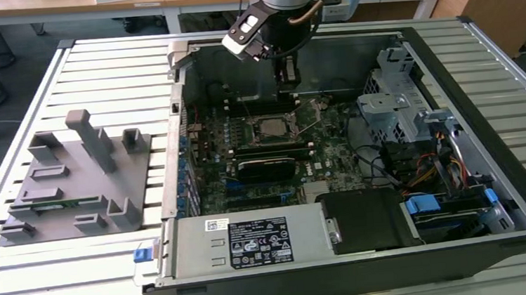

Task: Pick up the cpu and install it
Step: 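Close the cpu cover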

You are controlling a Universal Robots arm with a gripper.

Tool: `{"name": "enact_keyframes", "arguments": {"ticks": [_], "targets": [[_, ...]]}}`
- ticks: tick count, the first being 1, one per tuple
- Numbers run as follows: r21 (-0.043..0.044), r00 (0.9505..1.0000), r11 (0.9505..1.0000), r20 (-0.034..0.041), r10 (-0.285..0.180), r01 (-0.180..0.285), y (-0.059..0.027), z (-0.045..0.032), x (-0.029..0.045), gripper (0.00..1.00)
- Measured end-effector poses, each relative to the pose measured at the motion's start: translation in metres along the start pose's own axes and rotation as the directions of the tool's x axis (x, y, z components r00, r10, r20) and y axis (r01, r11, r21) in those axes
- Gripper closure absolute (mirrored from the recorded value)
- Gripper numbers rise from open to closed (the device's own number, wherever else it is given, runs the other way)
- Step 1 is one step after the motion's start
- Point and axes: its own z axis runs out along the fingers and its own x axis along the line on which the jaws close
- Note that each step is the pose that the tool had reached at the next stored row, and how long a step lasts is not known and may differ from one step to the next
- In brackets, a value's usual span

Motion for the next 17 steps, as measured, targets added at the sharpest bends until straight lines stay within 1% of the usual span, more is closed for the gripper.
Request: {"name": "enact_keyframes", "arguments": {"ticks": [9, 13, 17], "targets": [[0.0000, 1.0000, 1.0000, -0.0003, 0.000, 0.000, 0.0006, -0.0005, 0.0000, 0.89], [0.0000, 1.0000, 1.0000, -0.0003, 0.000, 0.000, 0.0082, -0.0003, -0.0001, 0.89], [-0.0001, 1.0000, 1.0000, -0.0004, 0.000, 0.000, 0.0134, 0.0000, -0.0001, 0.89]]}}
